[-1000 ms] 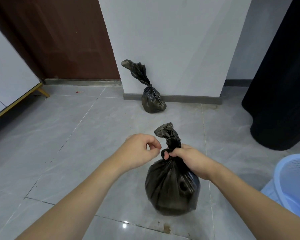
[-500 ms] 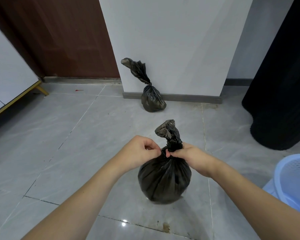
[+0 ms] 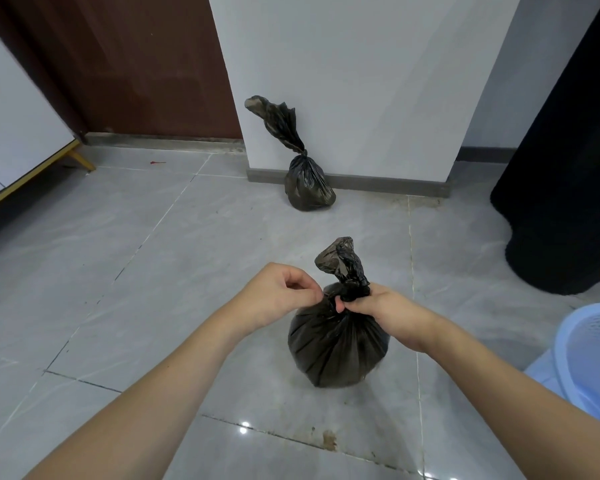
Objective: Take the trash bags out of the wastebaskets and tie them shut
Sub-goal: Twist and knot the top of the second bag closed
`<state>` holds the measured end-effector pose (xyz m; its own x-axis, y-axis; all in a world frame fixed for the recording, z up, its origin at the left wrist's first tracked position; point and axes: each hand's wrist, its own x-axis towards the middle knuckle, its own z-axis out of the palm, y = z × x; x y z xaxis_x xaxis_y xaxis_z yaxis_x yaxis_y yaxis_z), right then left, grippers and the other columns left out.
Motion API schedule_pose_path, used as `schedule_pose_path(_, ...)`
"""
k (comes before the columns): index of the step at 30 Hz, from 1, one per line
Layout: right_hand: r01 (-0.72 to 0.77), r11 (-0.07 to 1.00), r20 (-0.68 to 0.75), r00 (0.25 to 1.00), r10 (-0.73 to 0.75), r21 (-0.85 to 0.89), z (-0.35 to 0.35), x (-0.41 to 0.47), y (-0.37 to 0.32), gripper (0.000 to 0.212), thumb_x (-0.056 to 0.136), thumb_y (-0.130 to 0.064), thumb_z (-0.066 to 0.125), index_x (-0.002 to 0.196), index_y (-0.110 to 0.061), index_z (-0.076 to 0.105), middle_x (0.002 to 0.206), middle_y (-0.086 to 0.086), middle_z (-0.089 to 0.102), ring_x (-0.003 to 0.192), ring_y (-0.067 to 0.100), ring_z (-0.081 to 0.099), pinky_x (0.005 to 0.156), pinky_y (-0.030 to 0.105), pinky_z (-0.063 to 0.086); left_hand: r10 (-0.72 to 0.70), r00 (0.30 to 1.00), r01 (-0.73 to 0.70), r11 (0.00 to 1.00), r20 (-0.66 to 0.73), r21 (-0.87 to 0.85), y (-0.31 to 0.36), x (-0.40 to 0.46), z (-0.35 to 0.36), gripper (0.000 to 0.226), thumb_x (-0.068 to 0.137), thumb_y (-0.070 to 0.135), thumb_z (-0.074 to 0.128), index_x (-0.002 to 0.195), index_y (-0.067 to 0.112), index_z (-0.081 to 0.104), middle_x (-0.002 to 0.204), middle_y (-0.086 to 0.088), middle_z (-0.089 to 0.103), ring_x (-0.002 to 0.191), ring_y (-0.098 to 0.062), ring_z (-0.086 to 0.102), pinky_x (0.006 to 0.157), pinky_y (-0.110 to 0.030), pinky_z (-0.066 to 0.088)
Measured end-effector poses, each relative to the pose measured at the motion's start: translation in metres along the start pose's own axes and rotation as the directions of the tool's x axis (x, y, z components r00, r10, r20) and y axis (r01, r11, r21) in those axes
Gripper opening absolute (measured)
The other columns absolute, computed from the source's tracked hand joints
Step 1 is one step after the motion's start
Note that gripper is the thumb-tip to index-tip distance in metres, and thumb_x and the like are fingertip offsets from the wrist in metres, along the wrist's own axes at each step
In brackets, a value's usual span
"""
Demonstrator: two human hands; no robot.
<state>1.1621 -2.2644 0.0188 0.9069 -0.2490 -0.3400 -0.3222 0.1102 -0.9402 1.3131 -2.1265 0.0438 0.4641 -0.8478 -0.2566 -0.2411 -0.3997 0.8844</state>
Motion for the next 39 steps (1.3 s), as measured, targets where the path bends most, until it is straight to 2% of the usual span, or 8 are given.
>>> schedule_pose_path(5, -0.032, 0.998, 0.002, 0.999, 0.032, -0.051, -0.004, 0.01, 0.019, 0.02, 0.096, 0.002, 0.047, 0.086, -0.005, 0.063, 0.115, 0.009, 0.066, 0.111, 0.018, 0.059, 0.103, 0.028, 0.039, -0.023, 0.999, 0.023, 1.0, -0.036, 0.001, -0.023, 0.003, 0.014, 0.004, 0.081, 0.017, 0.075, 0.079, 0.02, 0.076, 0.074, 0.005, 0.07, 0.072, -0.01, 0.061, 0.076, -0.026, 0.048)
schedule_pose_path(9, -0.037, 0.998, -0.014, 0.999, 0.036, -0.052, -0.009, 0.02, 0.04, 0.026, 0.097, -0.003, 0.051, 0.118, 0.01, 0.058, 0.129, 0.014, 0.063, 0.122, 0.02, 0.057, 0.11, 0.033, 0.038, -0.046, 0.996, 0.045, 0.999, -0.077, -0.014, -0.045, 0.003, 0.029, 0.01, 0.078, 0.026, 0.073, 0.085, 0.02, 0.076, 0.076, 0.0, 0.069, 0.069, -0.011, 0.058, 0.072, -0.027, 0.048)
schedule_pose_path(13, -0.054, 0.998, 0.015, 0.998, 0.055, -0.031, -0.008, 0.023, 0.047, 0.014, 0.098, -0.004, 0.051, 0.096, 0.0, 0.064, 0.112, 0.007, 0.068, 0.109, 0.014, 0.061, 0.098, 0.022, 0.042, -0.052, 0.993, 0.05, 0.998, -0.108, -0.026, -0.057, 0.004, 0.032, 0.006, 0.087, 0.015, 0.071, 0.088, 0.012, 0.076, 0.062, 0.013, 0.065, 0.059, 0.001, 0.055, 0.065, -0.014, 0.045)
schedule_pose_path(16, -0.035, 0.999, 0.031, 0.999, 0.035, 0.0, -0.006, 0.022, 0.049, 0.016, 0.098, -0.005, 0.051, 0.089, -0.008, 0.064, 0.103, 0.0, 0.067, 0.104, 0.007, 0.062, 0.09, 0.013, 0.044, -0.035, 0.994, 0.031, 0.999, -0.108, -0.04, -0.06, 0.008, 0.027, 0.005, 0.085, 0.018, 0.073, 0.087, 0.018, 0.077, 0.076, -0.004, 0.073, 0.07, -0.009, 0.06, 0.074, -0.03, 0.052)
schedule_pose_path(18, -0.024, 0.999, 0.032, 0.999, 0.024, 0.02, -0.006, 0.022, 0.051, 0.017, 0.097, -0.004, 0.052, 0.088, -0.009, 0.065, 0.104, -0.001, 0.068, 0.103, 0.002, 0.063, 0.089, 0.01, 0.044, -0.026, 0.994, 0.022, 0.999, -0.107, -0.041, -0.06, 0.011, 0.025, 0.004, 0.083, 0.02, 0.074, 0.084, 0.022, 0.078, 0.081, -0.011, 0.073, 0.072, -0.014, 0.06, 0.076, -0.032, 0.052)
schedule_pose_path(29, -0.003, 0.999, 0.047, 0.999, 0.0, 0.053, -0.004, 0.019, 0.041, 0.021, 0.095, 0.0, 0.05, 0.084, -0.01, 0.065, 0.092, -0.014, 0.072, 0.093, -0.006, 0.065, 0.083, 0.008, 0.045, -0.018, 1.0, 0.019, 0.998, -0.025, 0.056, -0.048, 0.018, 0.028, 0.007, 0.084, 0.016, 0.072, 0.081, 0.021, 0.076, 0.056, 0.018, 0.059, 0.052, 0.006, 0.051, 0.058, -0.009, 0.04)
schedule_pose_path(33, -0.001, 0.999, 0.061, 0.998, -0.001, 0.032, -0.007, 0.018, 0.041, 0.02, 0.096, -0.001, 0.049, 0.085, -0.009, 0.063, 0.083, -0.016, 0.071, 0.089, -0.006, 0.064, 0.082, 0.008, 0.044, -0.007, 1.0, 0.006, 0.997, 0.012, 0.077, -0.047, 0.02, 0.027, 0.006, 0.085, 0.015, 0.071, 0.086, 0.018, 0.076, 0.049, 0.022, 0.056, 0.051, 0.005, 0.05, 0.056, -0.008, 0.038)
schedule_pose_path(39, 0.006, 1.0, 0.083, 0.997, -0.007, 0.006, -0.009, 0.02, 0.043, 0.018, 0.096, -0.001, 0.048, 0.087, -0.006, 0.062, 0.082, -0.017, 0.069, 0.088, -0.005, 0.063, 0.082, 0.008, 0.043, -0.004, 0.998, -0.001, 0.996, 0.055, 0.089, -0.047, 0.023, 0.029, 0.004, 0.083, 0.018, 0.071, 0.084, 0.019, 0.075, 0.051, 0.02, 0.054, 0.054, -0.001, 0.048, 0.058, -0.018, 0.041)
